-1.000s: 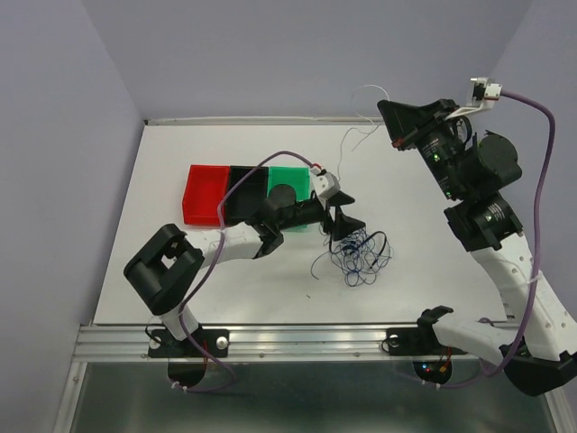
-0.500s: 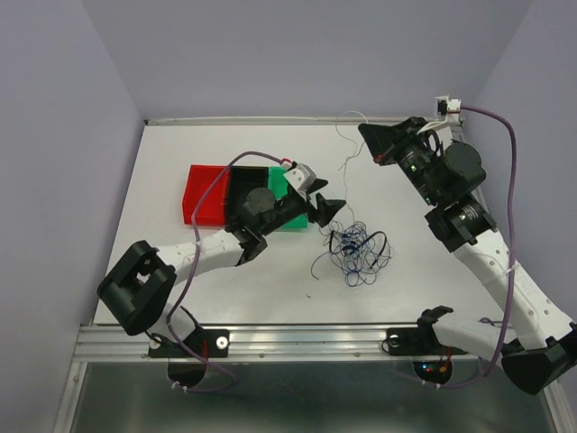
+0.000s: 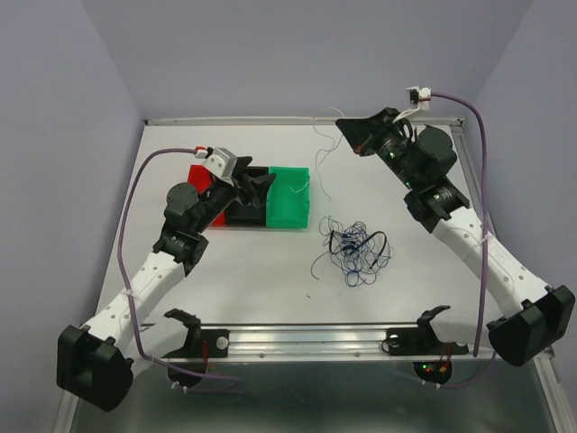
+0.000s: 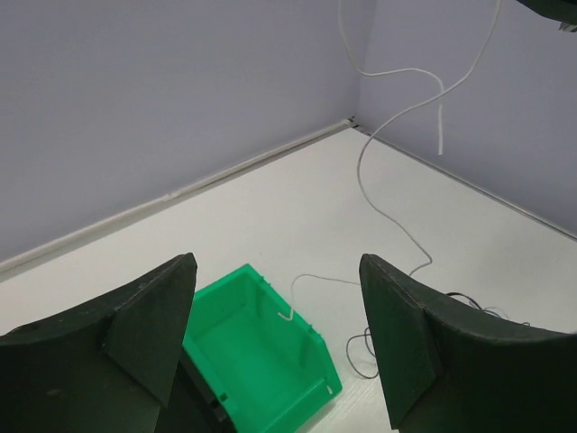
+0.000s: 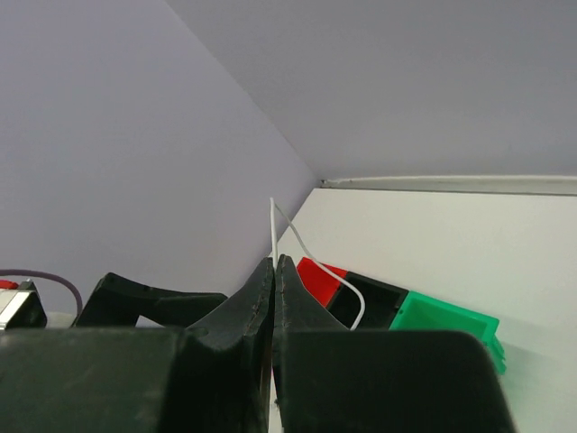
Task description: Untangle the cables
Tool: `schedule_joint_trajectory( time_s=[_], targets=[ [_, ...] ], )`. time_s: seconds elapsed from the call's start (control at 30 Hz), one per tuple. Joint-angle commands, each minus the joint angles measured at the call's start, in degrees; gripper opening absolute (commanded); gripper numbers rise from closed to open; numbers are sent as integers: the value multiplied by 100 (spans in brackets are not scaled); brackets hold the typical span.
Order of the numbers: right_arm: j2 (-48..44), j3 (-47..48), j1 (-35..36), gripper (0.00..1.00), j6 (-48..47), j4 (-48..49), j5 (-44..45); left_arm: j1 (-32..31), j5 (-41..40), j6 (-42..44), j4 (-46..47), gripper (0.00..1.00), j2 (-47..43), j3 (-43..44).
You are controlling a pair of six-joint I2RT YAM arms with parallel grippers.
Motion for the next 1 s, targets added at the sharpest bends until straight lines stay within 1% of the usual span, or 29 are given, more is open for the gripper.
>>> schedule_joint_trajectory(
  time_s=[0.0,0.13,0.23,0.33,0.5,0.63,0.67,0.77,0.87,0.97],
  targets=[
    [230,363,51,1,412,822,-278,345,-169,48,-477,84,-337,-153],
    [634,424,60,1,685,1121,-453,670,-495,-136,-486,84,-330,-233],
    [881,398,112,1,782,1323,-427,994,-434,-330,-495,83,-206,-153],
    [1074,381,209,1,922,1516,-366,1171,-408,-348,-451,83,-92,-162],
    [1347,460,507,1,905,1648,-155,1233,-390,-374,-372,82,48,-162],
    [1567,460,754,0,782,1762,249,1233,-469,-330,-372,82,66,-171],
    [1645,399,841,1,721,1806,467,1233,-478,-321,-363,81,40,-180],
    [1864,302,929,0,615,2043,732,1242,-487,-312,-337,81,-48,-232],
    [2041,275,974,0,492,2123,742,1242,-417,-330,-336,82,-92,-241],
    [2182,187,982,1,361,2202,1005,1242,-373,-313,-345,82,-110,-250]
  ],
)
